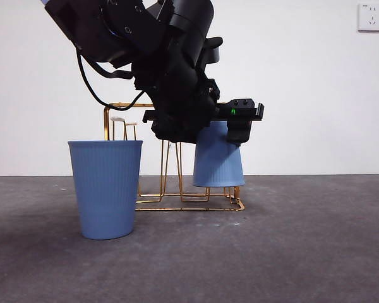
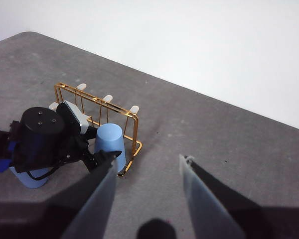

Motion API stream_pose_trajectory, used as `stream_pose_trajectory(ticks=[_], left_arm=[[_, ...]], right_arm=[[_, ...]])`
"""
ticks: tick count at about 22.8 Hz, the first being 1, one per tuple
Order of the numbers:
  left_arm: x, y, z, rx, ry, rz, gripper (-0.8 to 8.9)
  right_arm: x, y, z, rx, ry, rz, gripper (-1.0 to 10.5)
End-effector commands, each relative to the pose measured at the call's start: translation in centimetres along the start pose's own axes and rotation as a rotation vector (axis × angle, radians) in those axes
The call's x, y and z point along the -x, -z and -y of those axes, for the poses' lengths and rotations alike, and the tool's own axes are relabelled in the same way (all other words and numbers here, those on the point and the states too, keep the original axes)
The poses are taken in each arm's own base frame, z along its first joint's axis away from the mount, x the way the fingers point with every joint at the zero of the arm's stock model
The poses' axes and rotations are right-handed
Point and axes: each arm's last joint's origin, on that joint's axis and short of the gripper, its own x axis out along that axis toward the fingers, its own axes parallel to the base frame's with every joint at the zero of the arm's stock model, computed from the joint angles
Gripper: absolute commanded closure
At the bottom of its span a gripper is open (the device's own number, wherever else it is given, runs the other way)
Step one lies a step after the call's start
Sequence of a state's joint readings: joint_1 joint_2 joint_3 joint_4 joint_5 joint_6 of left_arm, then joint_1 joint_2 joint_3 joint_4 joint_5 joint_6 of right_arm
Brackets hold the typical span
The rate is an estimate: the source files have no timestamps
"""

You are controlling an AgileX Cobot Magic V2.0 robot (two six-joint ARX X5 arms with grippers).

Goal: Pick up cup 1,put cup 1 in the cup rack,pick up cup 2,put cup 2 in the cup rack

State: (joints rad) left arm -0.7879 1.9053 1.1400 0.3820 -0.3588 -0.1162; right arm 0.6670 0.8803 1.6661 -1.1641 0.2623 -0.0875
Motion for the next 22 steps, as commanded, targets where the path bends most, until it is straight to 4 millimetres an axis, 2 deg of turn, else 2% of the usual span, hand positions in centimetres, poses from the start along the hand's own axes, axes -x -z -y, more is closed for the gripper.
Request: stream_pose_trajectory(ticks=[1, 2, 4, 11, 14, 22], left_arm=[[-0.3, 0.6, -0.1, 0.004, -0.007, -0.027, 4.75], [-0.3, 0.6, -0.1, 0.005, -0.008, -0.031, 4.21], [-0.3, 0.7, -0.1, 0.003, -0.008, -0.037, 3.78], [-0.3, 0.7, 0.0, 0.006, 0.046, -0.048, 3.71], [-0.3, 0.9, 0.0, 0.018, 0.044, -0.063, 3.32], [-0.2, 1.9, -0.1, 0.018, 0.044, -0.165, 3.32]], right_arm=[[-0.1, 0.1, 0.0, 0.006, -0.002, -0.008, 7.3], [-0.1, 0.2, 0.0, 0.007, -0.002, -0.014, 7.3], [-0.1, 0.2, 0.0, 0.009, -0.003, -0.021, 7.3], [-0.1, 0.2, 0.0, 0.009, -0.003, -0.020, 7.3], [-0.1, 0.2, 0.0, 0.009, -0.003, -0.020, 7.3], [-0.1, 0.2, 0.0, 0.009, -0.002, -0.018, 7.3]])
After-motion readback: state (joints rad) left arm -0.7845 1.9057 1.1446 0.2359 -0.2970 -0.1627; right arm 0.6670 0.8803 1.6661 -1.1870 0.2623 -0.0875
